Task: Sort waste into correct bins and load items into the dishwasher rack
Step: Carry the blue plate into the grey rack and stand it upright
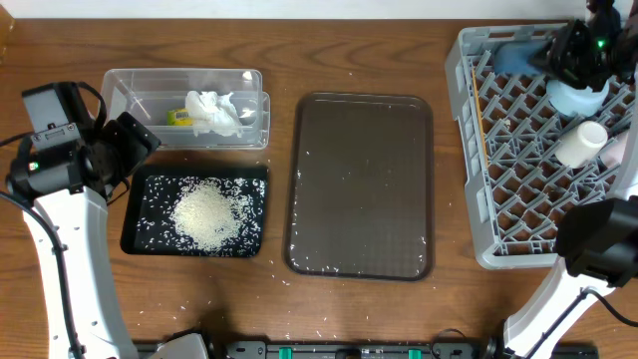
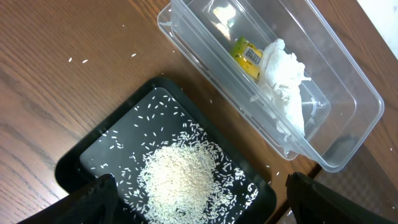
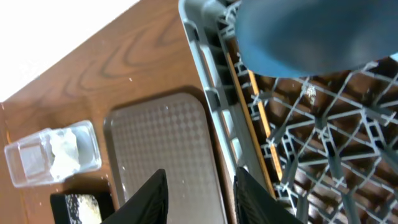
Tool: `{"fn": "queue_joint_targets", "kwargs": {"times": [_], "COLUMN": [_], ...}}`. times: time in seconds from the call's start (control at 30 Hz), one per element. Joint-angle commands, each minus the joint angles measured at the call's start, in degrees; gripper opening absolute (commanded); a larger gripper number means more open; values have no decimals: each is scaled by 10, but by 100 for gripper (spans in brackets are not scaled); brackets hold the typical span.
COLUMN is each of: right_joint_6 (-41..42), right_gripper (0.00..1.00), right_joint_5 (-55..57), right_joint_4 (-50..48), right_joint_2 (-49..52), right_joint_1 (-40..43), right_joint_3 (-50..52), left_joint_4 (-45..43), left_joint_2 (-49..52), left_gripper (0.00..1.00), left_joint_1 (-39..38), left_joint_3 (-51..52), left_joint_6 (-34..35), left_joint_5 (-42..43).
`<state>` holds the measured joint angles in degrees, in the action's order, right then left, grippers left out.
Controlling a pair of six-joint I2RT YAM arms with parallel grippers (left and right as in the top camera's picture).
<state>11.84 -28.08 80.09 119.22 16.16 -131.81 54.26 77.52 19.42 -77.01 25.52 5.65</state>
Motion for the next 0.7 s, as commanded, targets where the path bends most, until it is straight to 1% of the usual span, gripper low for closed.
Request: {"fn": "queue_joint_targets", "kwargs": {"times": [0.0, 0.1, 0.2, 0.27, 0.3, 0.4, 0.47, 0.53, 0.67], "right_joint_6": [-30, -52, -59, -56, -50, 11, 43, 43, 42], "right_gripper": [31, 31, 35, 34, 32, 29, 29, 32, 34], "right_joint_5": [2, 3, 35, 110, 146, 275, 339, 356, 356], "right_joint_4": [7, 6, -17, -56, -75, -142, -186, -247, -323], "right_joint_2": [-12, -12, -11, -11, -10, -5, 1, 17, 52], "right_joint_1": [-16, -29, -40, -46, -48, -49, -47, -44, -42], "right_joint_3": [1, 1, 2, 2, 2, 3, 3, 3, 3], "left_joint_4": [3, 3, 3, 3, 3, 3, 3, 3, 3], "left_joint_2": [0, 0, 0, 0, 0, 0, 0, 0, 0], "left_gripper": [89, 89, 89, 89, 89, 89, 89, 89, 89], "left_joint_1": [3, 3, 3, 3, 3, 3, 3, 3, 3], "left_joint_3": [-4, -4, -4, -4, -4, -4, -4, -4, -4], "left_joint_6": [3, 3, 3, 3, 3, 3, 3, 3, 3], "left_joint_5": [-3, -3, -3, -3, -3, -3, -3, -3, -3]}}
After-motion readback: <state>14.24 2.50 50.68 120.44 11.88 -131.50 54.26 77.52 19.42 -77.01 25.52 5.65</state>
